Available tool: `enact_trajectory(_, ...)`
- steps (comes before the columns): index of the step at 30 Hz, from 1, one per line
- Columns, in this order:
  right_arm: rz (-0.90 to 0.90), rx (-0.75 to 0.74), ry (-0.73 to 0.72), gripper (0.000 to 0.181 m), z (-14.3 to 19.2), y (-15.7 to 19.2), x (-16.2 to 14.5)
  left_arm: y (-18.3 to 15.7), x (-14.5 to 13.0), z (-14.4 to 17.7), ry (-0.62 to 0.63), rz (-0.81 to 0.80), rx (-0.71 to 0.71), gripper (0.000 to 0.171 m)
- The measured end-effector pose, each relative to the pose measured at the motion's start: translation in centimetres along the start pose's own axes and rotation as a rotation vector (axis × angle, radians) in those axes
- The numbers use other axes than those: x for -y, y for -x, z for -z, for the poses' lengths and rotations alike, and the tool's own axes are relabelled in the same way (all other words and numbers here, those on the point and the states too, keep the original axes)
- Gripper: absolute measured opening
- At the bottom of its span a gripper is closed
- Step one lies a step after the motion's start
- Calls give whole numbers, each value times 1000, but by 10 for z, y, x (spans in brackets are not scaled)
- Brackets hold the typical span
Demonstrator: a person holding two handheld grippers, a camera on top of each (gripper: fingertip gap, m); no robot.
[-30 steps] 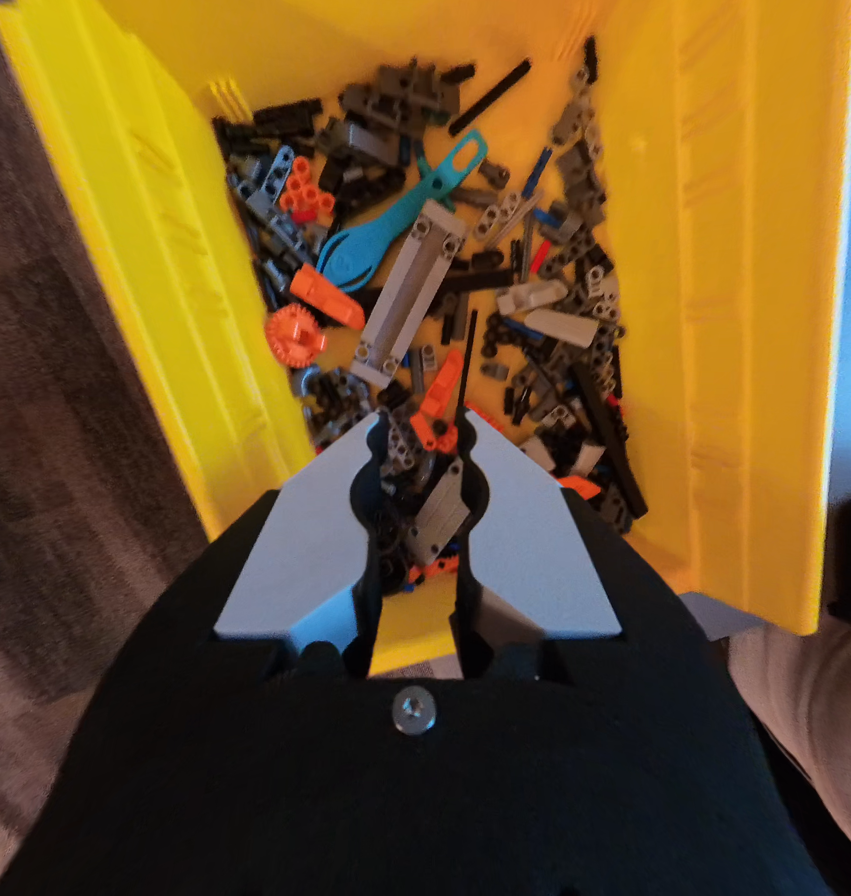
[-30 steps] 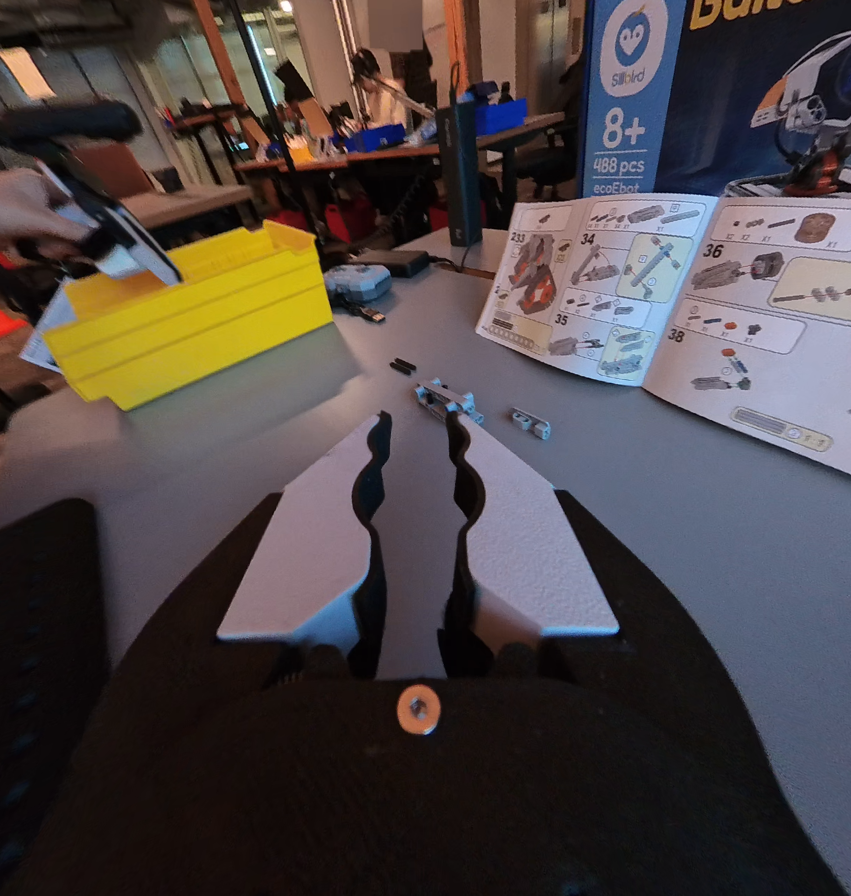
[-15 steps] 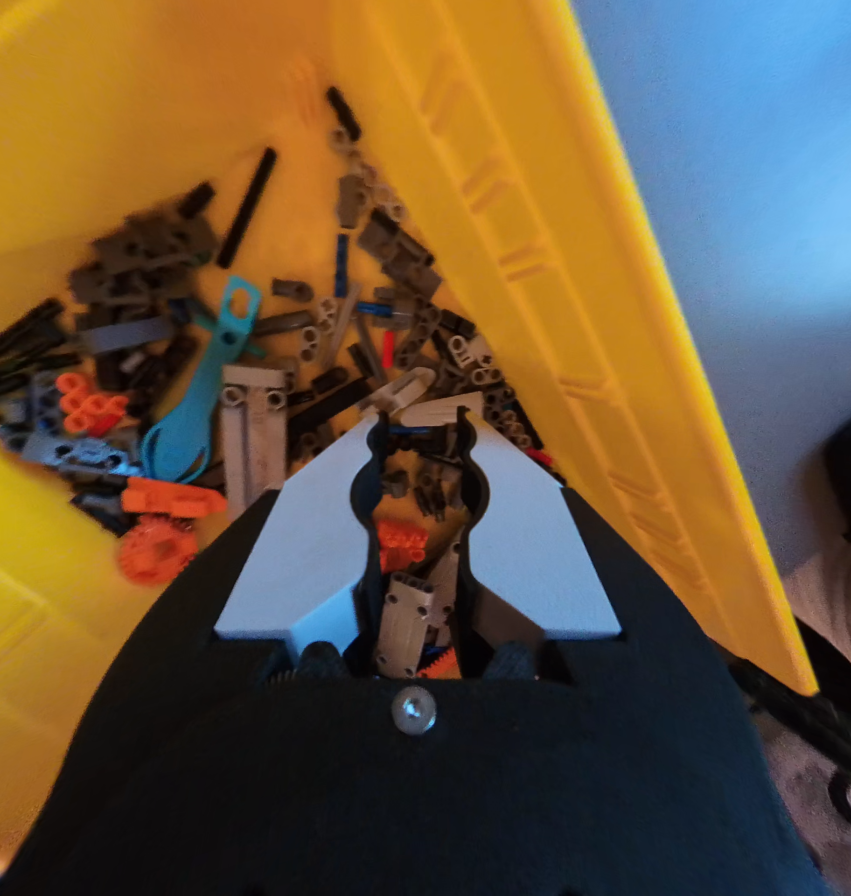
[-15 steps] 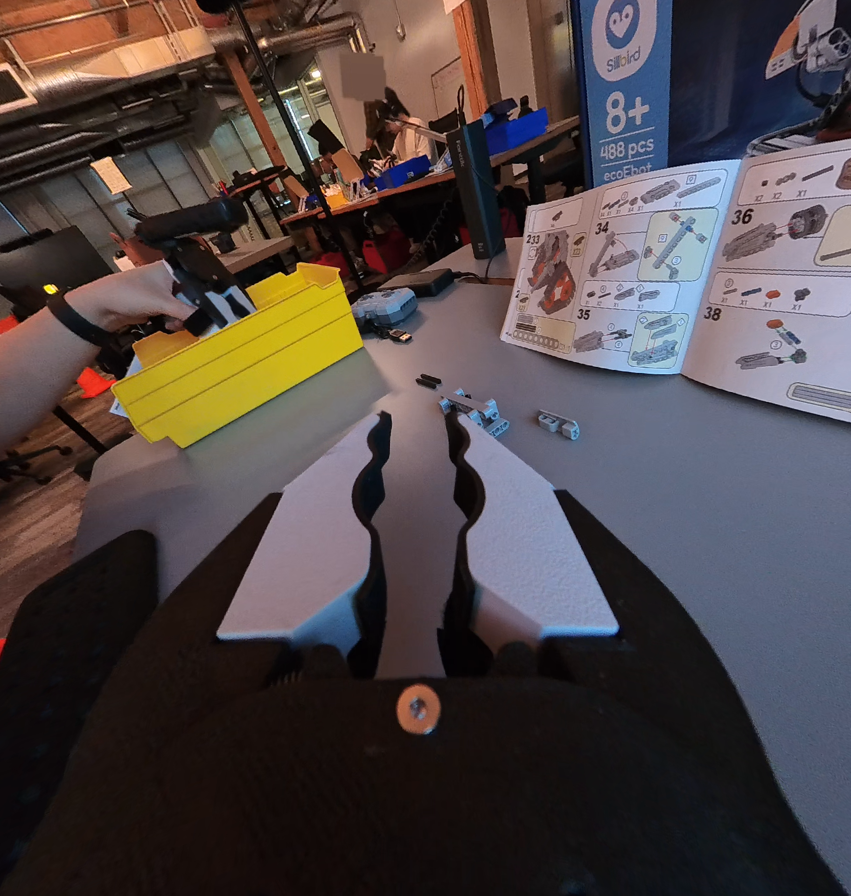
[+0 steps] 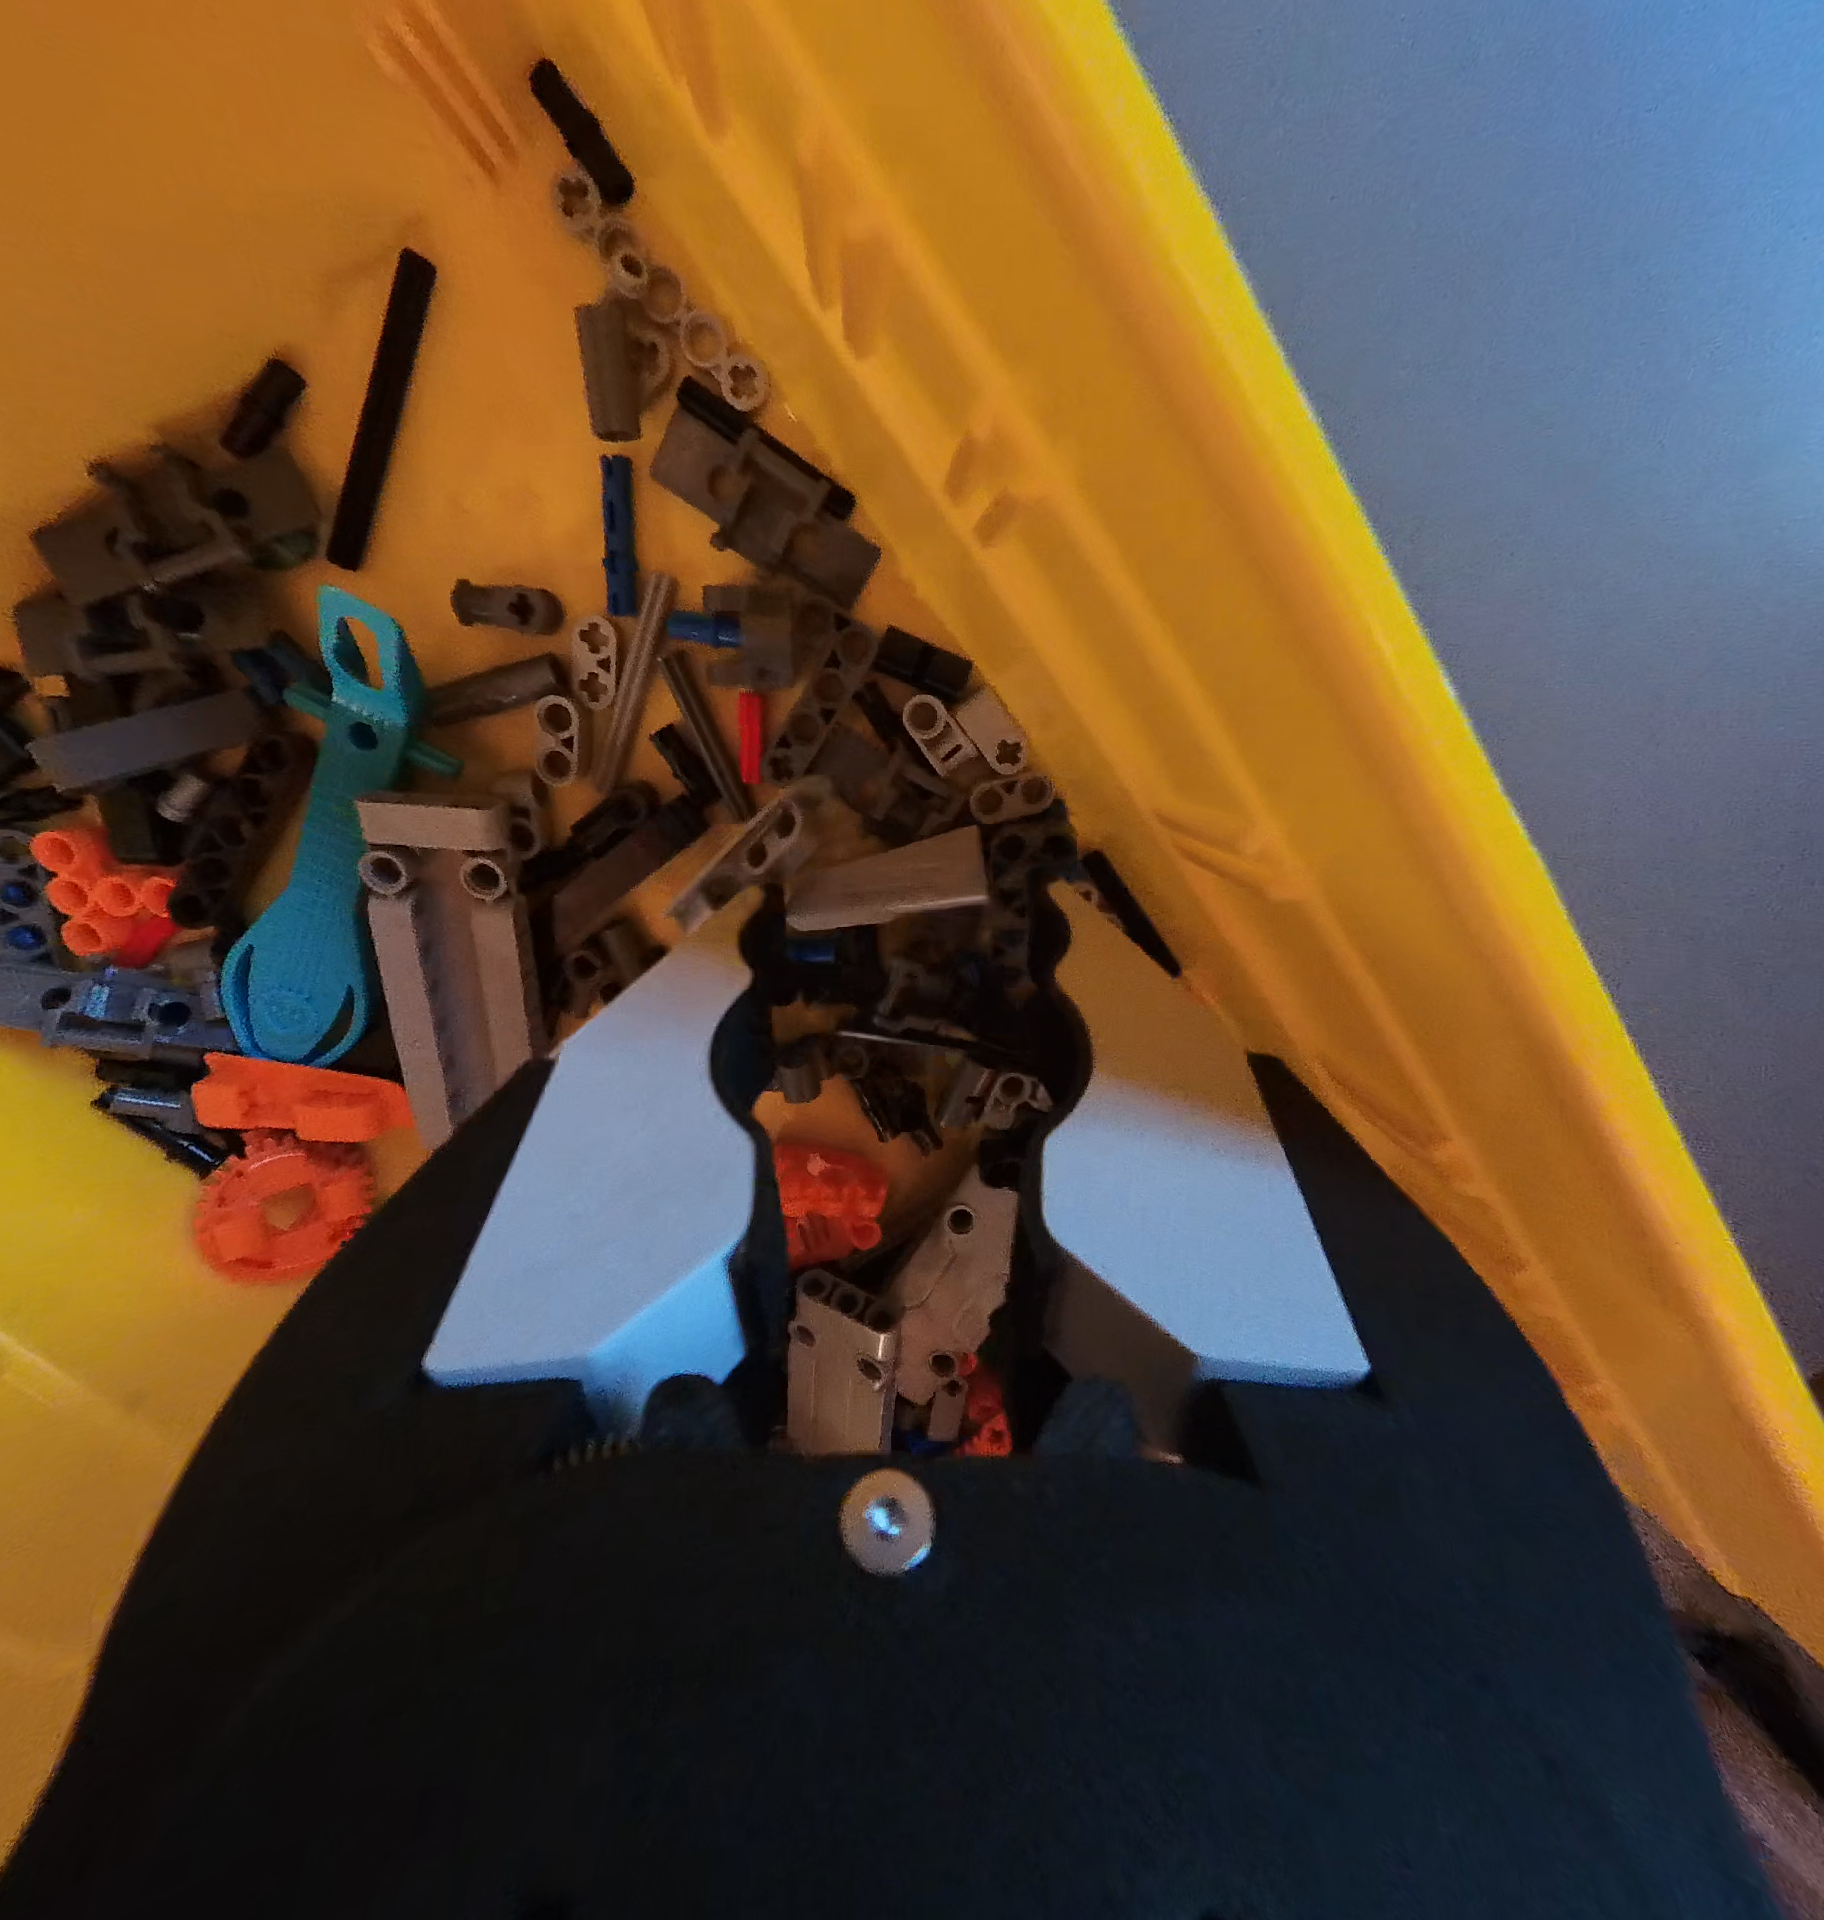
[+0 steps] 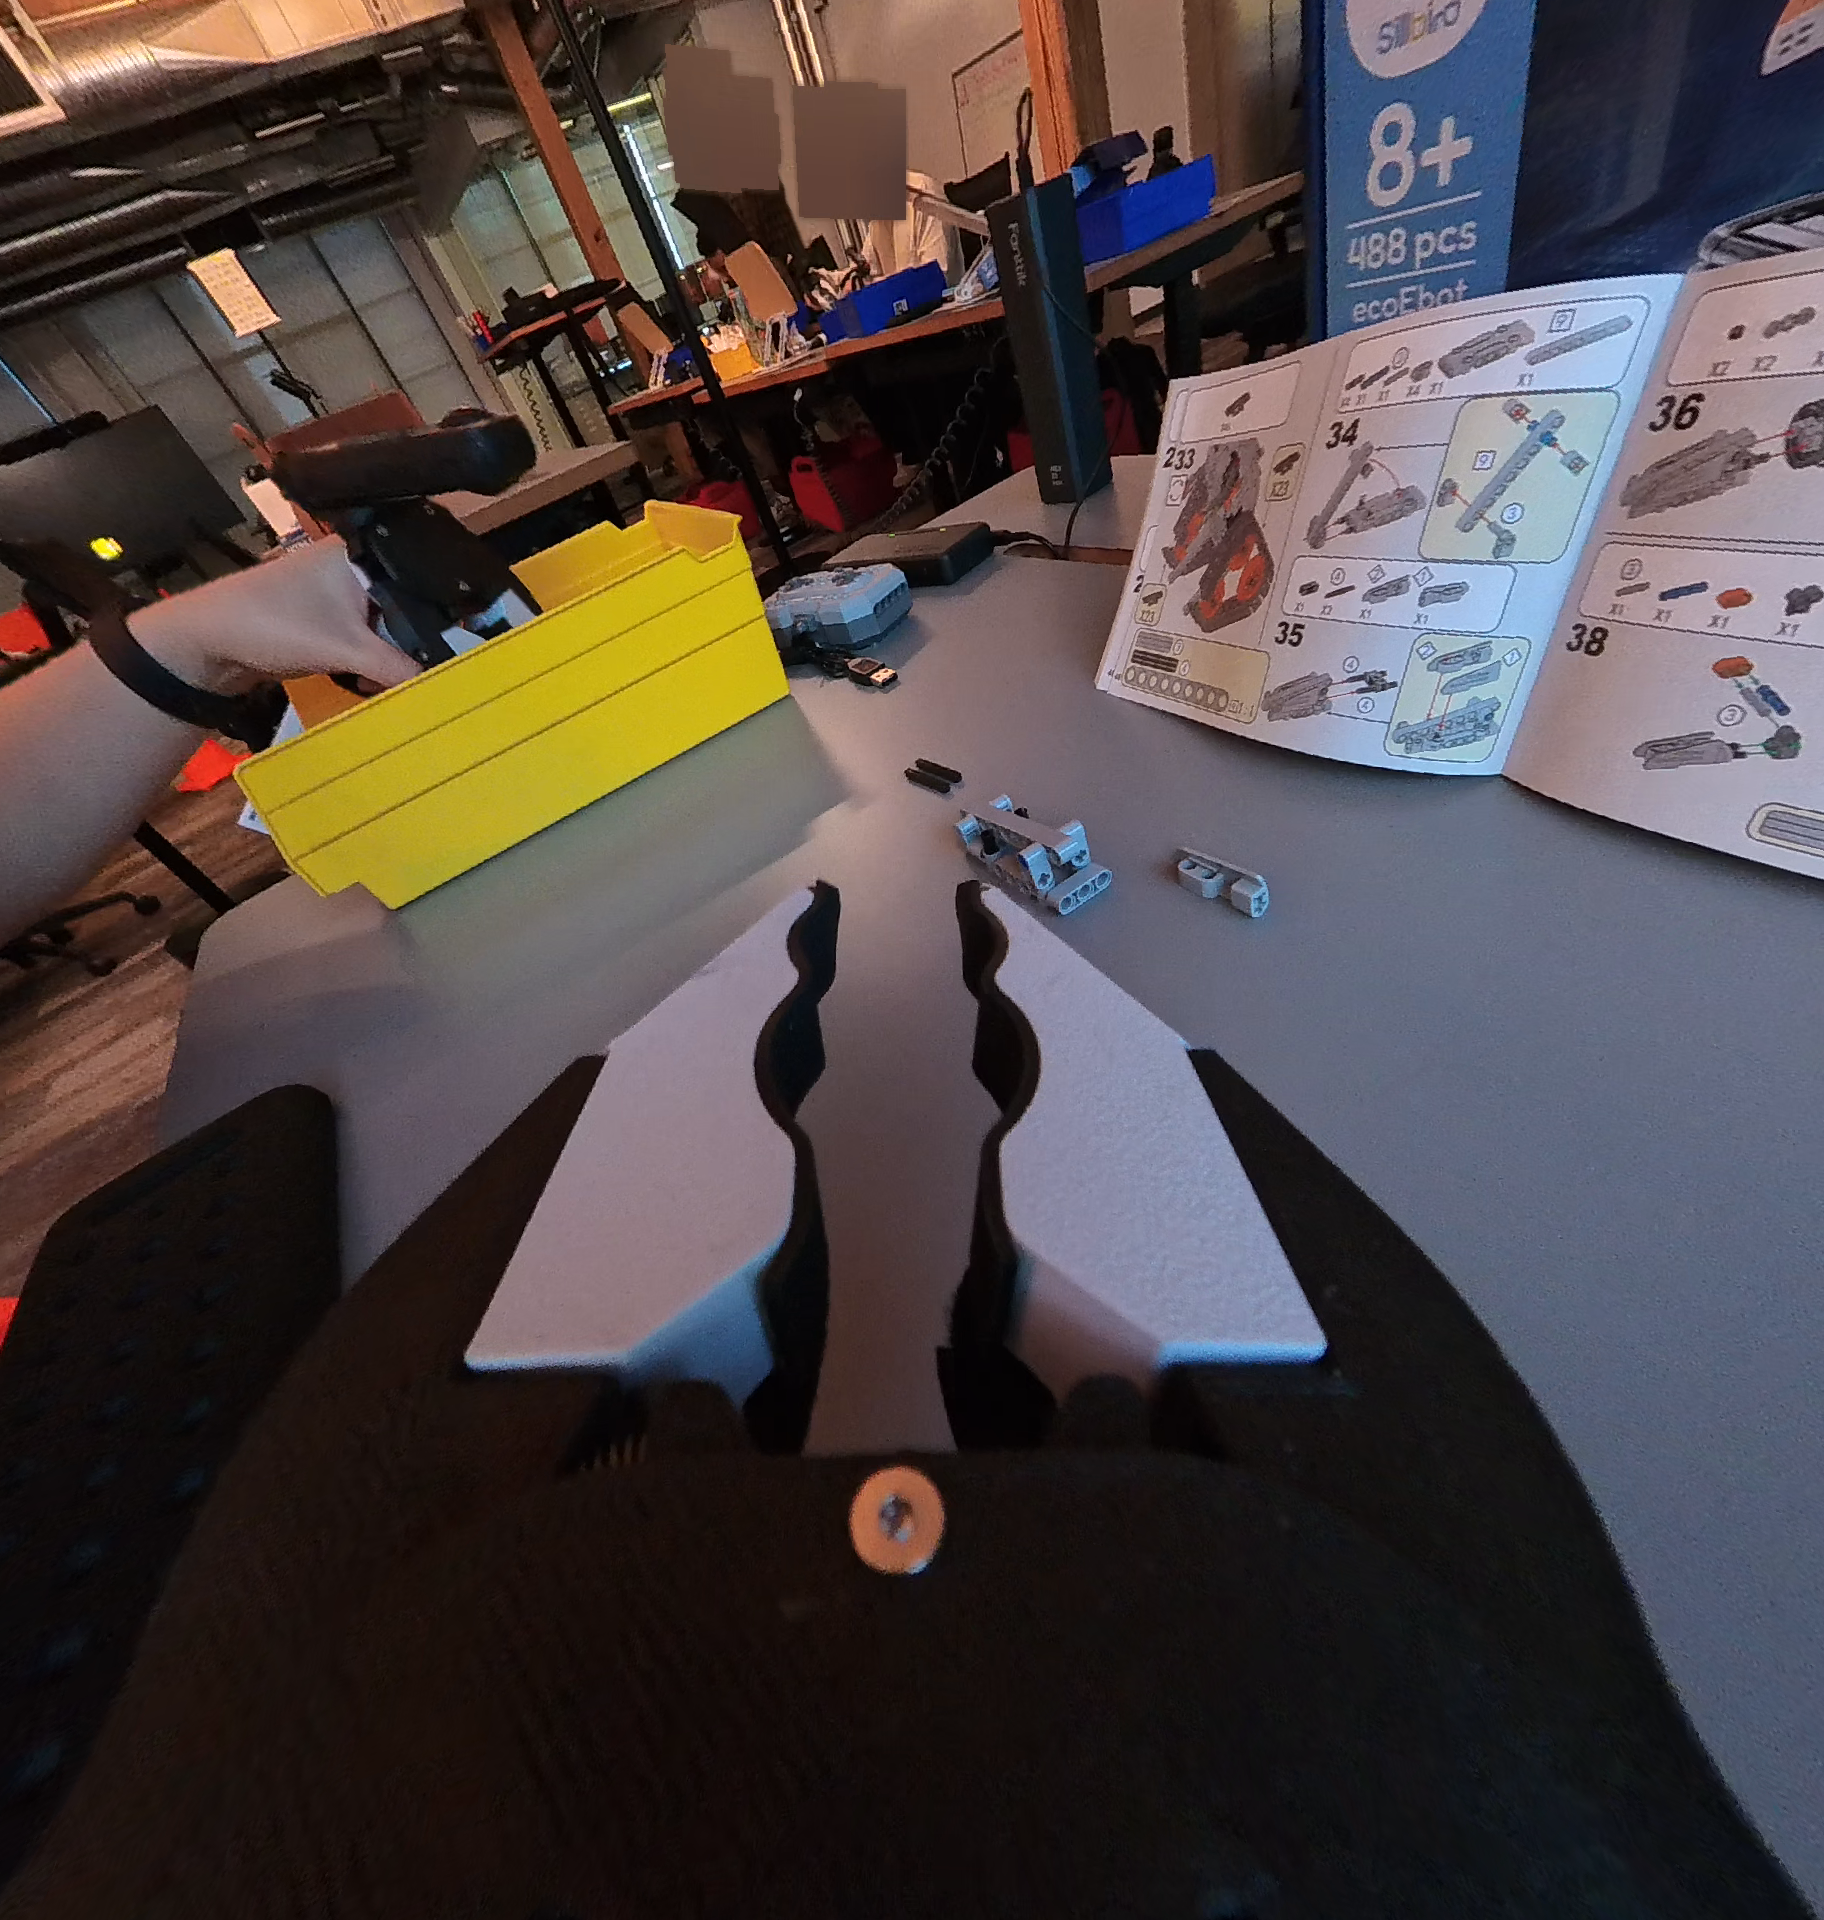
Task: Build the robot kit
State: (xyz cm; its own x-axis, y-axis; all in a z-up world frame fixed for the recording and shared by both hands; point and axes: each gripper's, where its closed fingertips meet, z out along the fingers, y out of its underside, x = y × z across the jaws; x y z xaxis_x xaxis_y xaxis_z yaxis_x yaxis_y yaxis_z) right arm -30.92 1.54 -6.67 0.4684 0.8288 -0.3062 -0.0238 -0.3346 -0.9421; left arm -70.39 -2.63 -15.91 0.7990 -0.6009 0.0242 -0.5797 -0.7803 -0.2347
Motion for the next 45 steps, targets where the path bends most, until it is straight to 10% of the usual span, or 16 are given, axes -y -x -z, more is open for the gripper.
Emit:
enact_trajectory(7, 14, 4, 16, 23, -1, 3, -3, 7, -7, 17, -93, 98, -63, 44)
enact_trajectory(15, 43, 31, 58, 24, -6, 11, -9, 13, 8, 105, -533, 247, -216, 44)
enact_trajectory(20, 111, 34, 112, 24, -7, 19, -18, 9, -24, 90, -390, 300, -187, 44)
enact_trajectory(23, 142, 32, 136, 24, -8, 21, -23, 6, -43, 73, -297, 273, -89, 45)
enact_trajectory(28, 139, 56, 156, 25, -13, 25, -27, 4, -28, 89, -475, 239, -125, 45)
enact_trajectory(36, 191, 55, 241, 25, -20, 28, -46, -9, -10, 117, -679, -188, 298, 45)
enact_trajectory(45, 289, 120, 280, 27, -38, 46, -49, -28, -6, 120, -741, -217, 268, 44)
